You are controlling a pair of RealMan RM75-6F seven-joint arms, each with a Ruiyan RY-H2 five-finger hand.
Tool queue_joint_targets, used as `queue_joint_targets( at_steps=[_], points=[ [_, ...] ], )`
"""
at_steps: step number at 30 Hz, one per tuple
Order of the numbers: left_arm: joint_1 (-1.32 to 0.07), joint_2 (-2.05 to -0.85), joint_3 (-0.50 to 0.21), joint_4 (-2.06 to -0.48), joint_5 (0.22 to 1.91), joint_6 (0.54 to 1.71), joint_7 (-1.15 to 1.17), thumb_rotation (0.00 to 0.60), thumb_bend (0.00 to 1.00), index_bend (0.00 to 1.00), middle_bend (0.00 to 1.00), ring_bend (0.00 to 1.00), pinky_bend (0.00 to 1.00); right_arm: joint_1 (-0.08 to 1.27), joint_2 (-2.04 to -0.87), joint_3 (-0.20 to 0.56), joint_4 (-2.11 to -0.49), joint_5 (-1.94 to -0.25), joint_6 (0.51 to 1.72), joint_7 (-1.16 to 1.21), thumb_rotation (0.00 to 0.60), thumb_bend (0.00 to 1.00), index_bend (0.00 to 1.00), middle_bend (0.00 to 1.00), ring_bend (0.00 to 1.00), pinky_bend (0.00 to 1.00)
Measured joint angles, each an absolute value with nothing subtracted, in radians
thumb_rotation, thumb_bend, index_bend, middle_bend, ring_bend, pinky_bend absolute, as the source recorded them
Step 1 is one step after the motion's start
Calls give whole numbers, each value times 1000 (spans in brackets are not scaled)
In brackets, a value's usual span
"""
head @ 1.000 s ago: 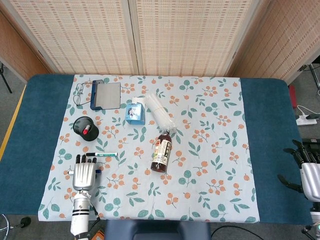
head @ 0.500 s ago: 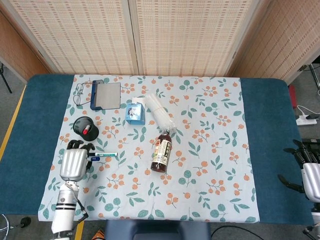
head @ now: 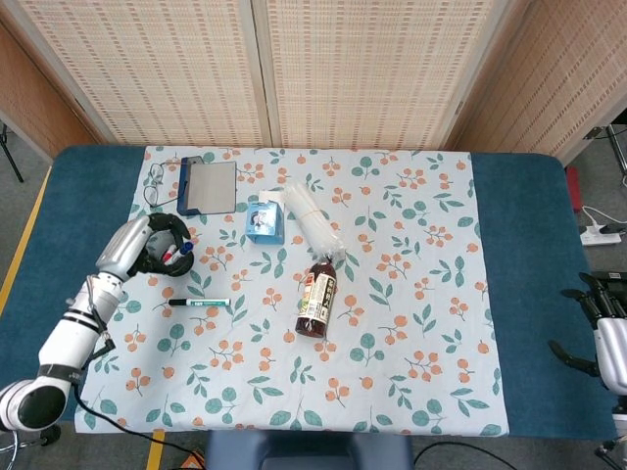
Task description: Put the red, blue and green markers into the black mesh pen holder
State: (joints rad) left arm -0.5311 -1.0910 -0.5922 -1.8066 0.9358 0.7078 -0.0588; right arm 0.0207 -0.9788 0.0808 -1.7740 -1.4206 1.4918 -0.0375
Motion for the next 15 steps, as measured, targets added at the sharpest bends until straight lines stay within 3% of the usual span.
queue_joint_targets(
  at_steps=[8, 15],
  points=[
    [-636, -1132, -574, -1604, 940, 672, -159, 600, 260, 518, 656, 259, 200, 17, -979, 85, -1777, -1409, 1499, -53, 600, 99, 279, 79, 209, 176],
    [-655, -1166, -535, -1542, 952, 673, -253, 600, 261, 518, 656, 259, 199, 22, -985, 85, -1776, -1401, 1486, -64, 600, 98, 279, 79, 209, 176]
  ],
)
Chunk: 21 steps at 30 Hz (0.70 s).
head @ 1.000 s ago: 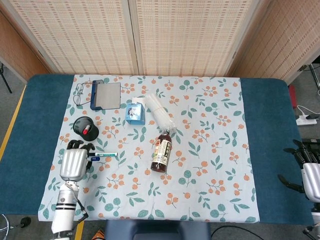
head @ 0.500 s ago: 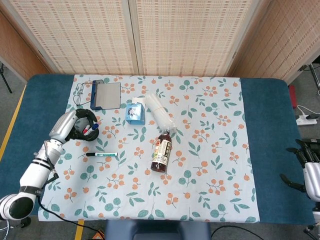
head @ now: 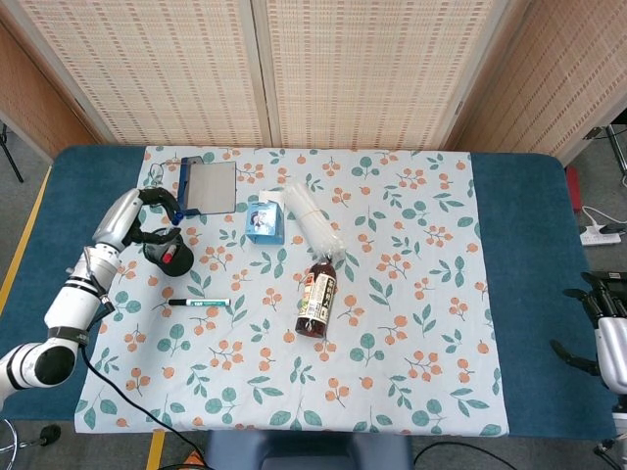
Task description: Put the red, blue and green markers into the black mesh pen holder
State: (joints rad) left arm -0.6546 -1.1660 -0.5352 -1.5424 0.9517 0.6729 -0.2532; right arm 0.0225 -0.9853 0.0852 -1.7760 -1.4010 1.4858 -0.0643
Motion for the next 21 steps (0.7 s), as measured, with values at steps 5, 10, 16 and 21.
queue_joint_targets(
  at_steps=[5, 10, 16, 21],
  points=[
    [-661, -1203, -512, -1490, 986, 685, -315, 600, 267, 518, 655, 259, 199, 23, -988, 86, -1776, -1399, 1487, -67, 600, 99, 279, 79, 209, 176],
    [-677, -1236, -490, -1427, 1017, 681, -370, 600, 267, 518, 655, 259, 199, 23, -988, 86, -1777, -1396, 1487, -73, 600, 98, 279, 79, 209, 177],
    [-699, -1265, -465, -1349, 1048, 668, -412, 600, 269, 519, 653, 259, 198, 22, -988, 87, -1777, -1396, 1487, -73, 600, 98, 279, 79, 209, 176],
    [-713, -1285, -447, -1292, 1076, 653, -455, 600, 268, 519, 632, 257, 198, 22, -990, 87, -1779, -1396, 1490, -81, 600, 98, 279, 79, 209, 176]
  ],
)
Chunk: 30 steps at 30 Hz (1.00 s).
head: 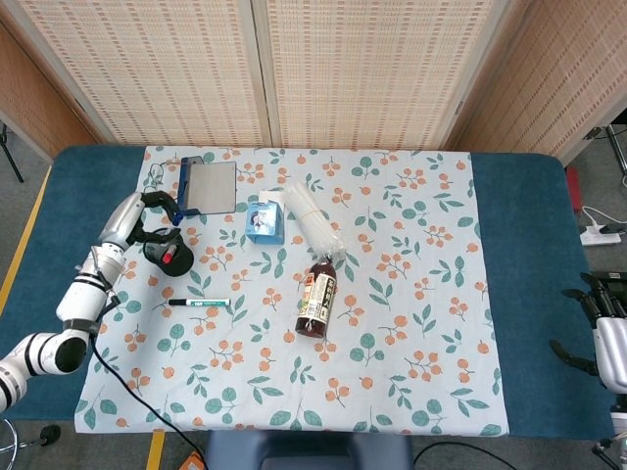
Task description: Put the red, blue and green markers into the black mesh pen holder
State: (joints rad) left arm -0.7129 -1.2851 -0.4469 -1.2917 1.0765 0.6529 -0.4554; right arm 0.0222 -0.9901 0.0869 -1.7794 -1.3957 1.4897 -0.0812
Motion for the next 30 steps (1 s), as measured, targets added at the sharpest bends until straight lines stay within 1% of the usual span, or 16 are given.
queue_joint_targets(
  at_steps=[3, 4, 7, 10, 14, 17, 18, 19, 21, 22, 23, 25, 27, 30],
  points=[
    [-720, -1296, -436, -1258, 1098, 645, -485, 600, 267, 515, 547, 240, 195, 22, -990, 87, -1781, -1395, 1491, -84, 600, 98, 279, 79, 209, 176],
    [-723, -1300, -431, -1245, 1108, 642, -496, 600, 266, 503, 497, 222, 190, 22, -990, 86, -1782, -1395, 1489, -84, 600, 98, 279, 79, 209, 176],
    [-731, -1308, -419, -1212, 1135, 636, -520, 600, 268, 443, 363, 165, 171, 24, -988, 85, -1783, -1393, 1481, -82, 600, 98, 279, 79, 212, 176],
    [-740, -1315, -407, -1173, 1163, 631, -540, 600, 274, 378, 259, 114, 154, 24, -989, 86, -1783, -1392, 1483, -86, 600, 98, 279, 79, 218, 176],
    [-750, -1318, -388, -1146, 1197, 619, -578, 600, 276, 335, 179, 69, 130, 22, -989, 87, -1784, -1392, 1488, -86, 600, 98, 279, 79, 217, 176],
    [-752, -1306, -373, -1156, 1217, 609, -599, 600, 275, 282, 115, 22, 103, 21, -989, 88, -1785, -1393, 1490, -83, 600, 98, 279, 79, 217, 176],
    [-751, -1300, -369, -1166, 1221, 610, -599, 600, 275, 271, 114, 19, 100, 21, -989, 87, -1785, -1394, 1490, -81, 600, 98, 279, 79, 217, 176],
    [-747, -1291, -365, -1185, 1228, 616, -596, 600, 276, 262, 143, 28, 105, 22, -988, 87, -1784, -1394, 1489, -79, 600, 98, 279, 79, 217, 176],
    [-736, -1280, -359, -1220, 1236, 644, -574, 600, 278, 297, 302, 107, 146, 23, -989, 88, -1781, -1393, 1486, -75, 600, 98, 279, 79, 217, 176],
    [-724, -1275, -356, -1248, 1237, 677, -545, 600, 278, 314, 373, 155, 170, 23, -989, 88, -1780, -1391, 1485, -73, 600, 99, 279, 79, 217, 176],
    [-713, -1271, -353, -1273, 1235, 709, -513, 600, 278, 307, 388, 182, 186, 24, -989, 89, -1779, -1390, 1484, -70, 600, 99, 279, 79, 217, 176],
    [-684, -1263, -342, -1343, 1230, 796, -408, 600, 277, 267, 352, 182, 190, 25, -989, 88, -1777, -1391, 1481, -65, 600, 98, 279, 79, 217, 177],
    [-655, -1259, -329, -1416, 1228, 884, -283, 600, 278, 273, 366, 181, 189, 25, -989, 88, -1777, -1395, 1481, -60, 600, 98, 279, 79, 217, 177],
    [-597, -1269, -297, -1541, 1241, 1071, -24, 600, 276, 299, 392, 181, 187, 22, -987, 86, -1780, -1404, 1488, -57, 600, 99, 279, 79, 217, 176]
  ],
)
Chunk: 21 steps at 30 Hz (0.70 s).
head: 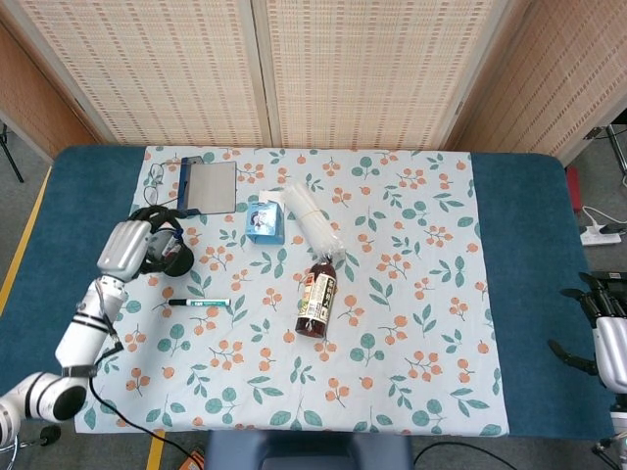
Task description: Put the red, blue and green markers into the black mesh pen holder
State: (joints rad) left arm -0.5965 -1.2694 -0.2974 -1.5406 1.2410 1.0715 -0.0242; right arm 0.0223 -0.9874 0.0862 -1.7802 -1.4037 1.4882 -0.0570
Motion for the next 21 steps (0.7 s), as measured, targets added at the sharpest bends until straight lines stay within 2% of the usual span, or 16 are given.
queue_joint_targets(
  at_steps=[5, 7, 9, 12, 17, 21],
  points=[
    [-467, -1361, -194, -1698, 1318, 1463, 429, 600, 277, 313, 380, 181, 184, 15, -982, 85, -1790, -1420, 1508, -53, 600, 98, 279, 79, 217, 176],
    [-415, -1421, -144, -1728, 1340, 1582, 559, 600, 278, 315, 372, 182, 184, 12, -979, 83, -1793, -1425, 1511, -49, 600, 98, 279, 79, 217, 176],
    [-389, -1462, -118, -1734, 1348, 1645, 632, 600, 278, 315, 363, 182, 184, 12, -977, 82, -1793, -1426, 1509, -48, 600, 100, 279, 79, 217, 176],
    [-366, -1530, -93, -1711, 1358, 1671, 681, 600, 277, 316, 362, 181, 184, 12, -976, 81, -1794, -1429, 1509, -42, 600, 99, 279, 79, 217, 176],
    [-351, -1687, -91, -1583, 1351, 1592, 719, 600, 277, 318, 369, 181, 184, 12, -975, 84, -1789, -1421, 1508, -37, 600, 98, 279, 79, 217, 176],
    [-356, -1765, -109, -1515, 1328, 1551, 767, 600, 277, 319, 368, 182, 184, 17, -978, 84, -1783, -1414, 1494, -35, 600, 99, 279, 79, 218, 176]
  ],
)
